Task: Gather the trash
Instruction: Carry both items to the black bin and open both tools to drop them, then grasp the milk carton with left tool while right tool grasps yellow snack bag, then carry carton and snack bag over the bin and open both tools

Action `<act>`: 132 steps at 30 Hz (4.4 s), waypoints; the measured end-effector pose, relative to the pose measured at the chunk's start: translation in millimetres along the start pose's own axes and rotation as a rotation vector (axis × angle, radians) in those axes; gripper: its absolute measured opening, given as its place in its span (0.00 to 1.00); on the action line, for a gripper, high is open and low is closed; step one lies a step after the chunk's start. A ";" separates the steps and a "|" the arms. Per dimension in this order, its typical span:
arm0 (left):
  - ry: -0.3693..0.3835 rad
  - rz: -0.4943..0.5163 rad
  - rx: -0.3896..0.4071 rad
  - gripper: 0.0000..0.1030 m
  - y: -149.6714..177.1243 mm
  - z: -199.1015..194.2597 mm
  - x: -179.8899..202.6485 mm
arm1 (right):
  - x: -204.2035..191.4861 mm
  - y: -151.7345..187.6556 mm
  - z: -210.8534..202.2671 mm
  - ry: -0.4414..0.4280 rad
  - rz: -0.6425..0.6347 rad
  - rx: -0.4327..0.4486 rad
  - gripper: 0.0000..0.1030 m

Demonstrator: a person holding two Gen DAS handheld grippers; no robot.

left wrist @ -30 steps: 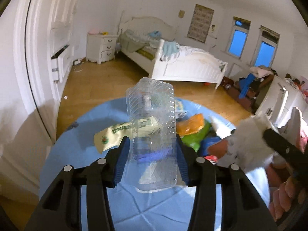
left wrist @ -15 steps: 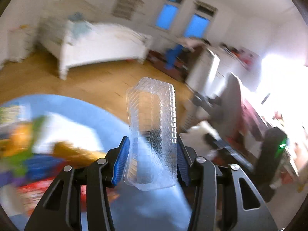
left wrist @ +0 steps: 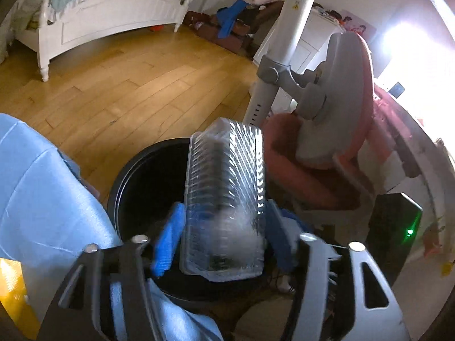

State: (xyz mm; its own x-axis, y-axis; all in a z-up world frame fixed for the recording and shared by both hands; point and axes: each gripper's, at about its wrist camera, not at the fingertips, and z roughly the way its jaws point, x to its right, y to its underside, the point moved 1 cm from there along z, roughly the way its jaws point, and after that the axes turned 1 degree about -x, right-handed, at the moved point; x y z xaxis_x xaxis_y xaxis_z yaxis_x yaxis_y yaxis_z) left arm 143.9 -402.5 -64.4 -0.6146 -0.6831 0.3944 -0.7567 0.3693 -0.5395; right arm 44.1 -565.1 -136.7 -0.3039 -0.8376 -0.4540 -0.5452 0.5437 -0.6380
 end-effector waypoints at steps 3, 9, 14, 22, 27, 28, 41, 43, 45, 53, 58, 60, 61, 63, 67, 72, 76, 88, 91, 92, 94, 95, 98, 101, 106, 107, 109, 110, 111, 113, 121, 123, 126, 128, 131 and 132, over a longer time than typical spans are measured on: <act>-0.024 0.019 0.048 0.85 4.1 -8.1 3.2 | -3.3 -12.7 -2.0 0.012 0.003 -0.003 0.72; -0.018 0.021 0.135 0.85 13.9 -61.2 -2.1 | -25.6 -12.6 -24.7 -0.024 -0.010 0.006 0.72; -0.042 0.003 0.248 0.85 26.7 -130.9 -21.4 | -78.8 -13.2 -33.5 -0.121 -0.104 -0.001 0.72; -0.405 0.091 0.316 0.85 46.1 -243.7 -130.8 | -211.5 -9.2 -36.1 -0.377 -0.441 -0.106 0.72; -0.537 0.242 0.142 0.85 41.5 -257.5 -218.6 | -279.8 -3.1 -16.8 -0.463 -0.607 -0.222 0.72; -0.551 0.266 0.114 0.85 39.6 -254.6 -228.7 | -290.0 -0.4 -13.1 -0.456 -0.636 -0.230 0.70; -0.546 0.390 -0.106 0.75 29.7 -207.1 -317.6 | -329.9 27.5 29.2 -0.355 -0.806 -0.301 0.37; -0.528 0.331 -0.076 0.64 27.9 -209.0 -323.2 | -328.5 32.7 27.0 -0.355 -0.821 -0.279 0.31; -0.541 0.302 -0.058 0.58 26.8 -211.1 -318.8 | -328.2 32.7 22.2 -0.354 -0.823 -0.259 0.26; -0.548 0.178 0.127 0.52 27.1 -258.5 -284.8 | -318.9 24.4 -3.0 -0.388 -0.746 -0.195 0.18; -0.497 0.157 0.283 0.52 36.0 -290.2 -216.6 | -304.6 3.2 -33.4 -0.471 -0.631 -0.125 0.16; -0.452 0.145 0.318 0.52 39.2 -293.1 -188.3 | -298.4 -3.8 -44.9 -0.497 -0.595 -0.095 0.15; -0.425 0.142 0.331 0.52 39.3 -292.2 -175.8 | -293.3 -9.1 -52.1 -0.511 -0.572 -0.074 0.15; -0.373 0.139 0.349 0.52 39.9 -285.9 -148.6 | -279.0 -19.9 -65.1 -0.532 -0.521 -0.040 0.15; -0.300 0.159 0.347 0.52 34.8 -259.1 -105.4 | -249.3 -34.5 -78.2 -0.537 -0.449 -0.015 0.15; -0.256 0.124 0.338 0.52 28.4 -227.3 -82.6 | -218.1 -38.7 -56.2 -0.464 -0.417 -0.120 0.39; -0.254 0.051 0.340 0.52 34.3 -224.6 -83.9 | -228.6 -24.9 -16.0 -0.399 -0.492 -0.224 0.79; -0.313 -0.023 0.311 0.52 59.6 -231.3 -95.1 | -224.1 -7.9 18.3 -0.349 -0.506 -0.291 0.38; -0.275 -0.021 0.314 0.52 53.3 -226.0 -89.4 | -200.5 -32.2 -17.3 -0.421 -0.388 -0.182 0.38; -0.260 -0.016 0.312 0.52 50.9 -222.2 -84.4 | -191.6 -39.3 -27.5 -0.433 -0.348 -0.147 0.38; -0.216 -0.005 0.308 0.52 43.9 -211.1 -73.5 | -169.9 -56.0 -49.4 -0.428 -0.277 -0.072 0.38; -0.184 0.003 0.306 0.52 38.8 -201.7 -65.4 | -161.2 -63.8 -55.9 -0.421 -0.258 -0.047 0.38; -0.126 0.016 0.292 0.52 30.7 -175.3 -48.9 | -133.7 -82.3 -70.1 -0.364 -0.211 0.019 0.38; -0.054 0.006 0.265 0.51 20.2 -141.3 -36.2 | -99.7 -94.4 -72.7 -0.316 -0.164 0.034 0.38; 0.011 -0.013 0.206 0.51 10.0 -83.7 -17.5 | -51.3 -98.3 -59.8 -0.239 -0.093 0.018 0.38; 0.019 -0.013 0.194 0.51 8.2 -74.6 -14.1 | -44.2 -98.0 -56.5 -0.227 -0.084 0.013 0.38; 0.025 -0.003 0.170 0.50 6.9 -56.2 -6.2 | -36.4 -88.8 -49.4 -0.209 -0.066 0.004 0.38; 0.027 0.002 0.157 0.50 6.7 -46.7 -1.9 | -30.1 -88.1 -46.1 -0.202 -0.054 -0.002 0.38; 0.028 0.002 0.148 0.50 6.4 -40.3 0.3 | -26.5 -85.7 -42.0 -0.195 -0.043 -0.008 0.38; 0.026 0.001 0.130 0.50 6.3 -29.3 2.1 | -21.9 -76.9 -37.6 -0.181 -0.029 -0.019 0.38; -0.003 -0.026 0.101 0.60 1.3 -10.4 2.1 | 1.6 -56.2 -35.2 -0.143 0.039 -0.042 0.73; 0.003 -0.051 0.127 0.73 3.8 -18.1 -0.8 | 1.2 -54.5 -39.9 -0.146 0.040 -0.035 0.73; 0.000 -0.050 0.156 0.76 7.8 -35.0 -2.1 | -5.4 -52.7 -46.6 -0.145 0.025 -0.025 0.73; -0.006 -0.043 0.169 0.76 12.4 -48.4 -2.6 | -10.8 -54.0 -46.9 -0.158 0.016 -0.027 0.73; -0.019 -0.036 0.208 0.78 23.3 -76.5 -5.8 | -30.0 -49.3 -49.1 -0.177 -0.013 -0.041 0.73; -0.034 -0.032 0.229 0.83 28.9 -89.7 -8.6 | -42.1 -46.2 -49.9 -0.187 -0.033 -0.050 0.73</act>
State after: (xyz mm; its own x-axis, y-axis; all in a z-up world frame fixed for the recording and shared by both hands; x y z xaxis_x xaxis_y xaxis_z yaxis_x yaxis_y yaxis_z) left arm 107.3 -329.4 -16.7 -0.5801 -0.7148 0.3906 -0.7030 0.1972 -0.6833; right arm 43.1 -557.7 -57.1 -0.1369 -0.8277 -0.5443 -0.5924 0.5087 -0.6247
